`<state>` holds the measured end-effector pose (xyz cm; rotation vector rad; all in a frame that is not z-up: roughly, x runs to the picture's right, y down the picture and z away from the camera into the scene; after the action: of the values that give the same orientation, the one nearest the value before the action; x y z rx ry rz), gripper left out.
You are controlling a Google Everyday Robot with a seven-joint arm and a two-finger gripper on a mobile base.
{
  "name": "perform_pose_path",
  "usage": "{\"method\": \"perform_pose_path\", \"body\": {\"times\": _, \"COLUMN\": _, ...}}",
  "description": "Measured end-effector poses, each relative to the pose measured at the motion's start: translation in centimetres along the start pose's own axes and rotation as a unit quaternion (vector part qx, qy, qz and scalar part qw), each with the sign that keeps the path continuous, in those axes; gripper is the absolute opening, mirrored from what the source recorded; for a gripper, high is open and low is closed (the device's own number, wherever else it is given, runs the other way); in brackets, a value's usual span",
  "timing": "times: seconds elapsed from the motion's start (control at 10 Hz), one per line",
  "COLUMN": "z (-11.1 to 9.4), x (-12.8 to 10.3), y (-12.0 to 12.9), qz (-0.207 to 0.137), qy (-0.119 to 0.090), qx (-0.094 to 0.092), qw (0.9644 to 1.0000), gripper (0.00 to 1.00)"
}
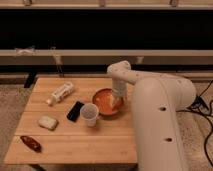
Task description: Drag the ceramic bowl in a circle
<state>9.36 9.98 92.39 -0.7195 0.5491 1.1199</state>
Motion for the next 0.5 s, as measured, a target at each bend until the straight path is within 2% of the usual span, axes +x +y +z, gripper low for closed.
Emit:
{"method": "perform_pose_path", "body": {"times": 0.2, "z": -0.1, "x": 0.1, "y": -0.6, "qz": 0.01, "qy": 0.001, "qx": -0.004, "qw": 0.9999, "gripper": 0.3}}
{"method": "perform_pose_path", "body": {"times": 0.4, "z": -1.3, "x": -0.5, "y": -1.2, "qz": 0.028, "qy": -0.009, "qx": -0.013, "qw": 0.9995, "gripper": 0.08}}
{"method": "perform_pose_path", "body": {"times": 0.5, "z": -1.8, "x": -0.8, "y": -1.8, "qz": 0.034, "qy": -0.015, "qx": -0.012, "qw": 0.9992, "gripper": 0.03}}
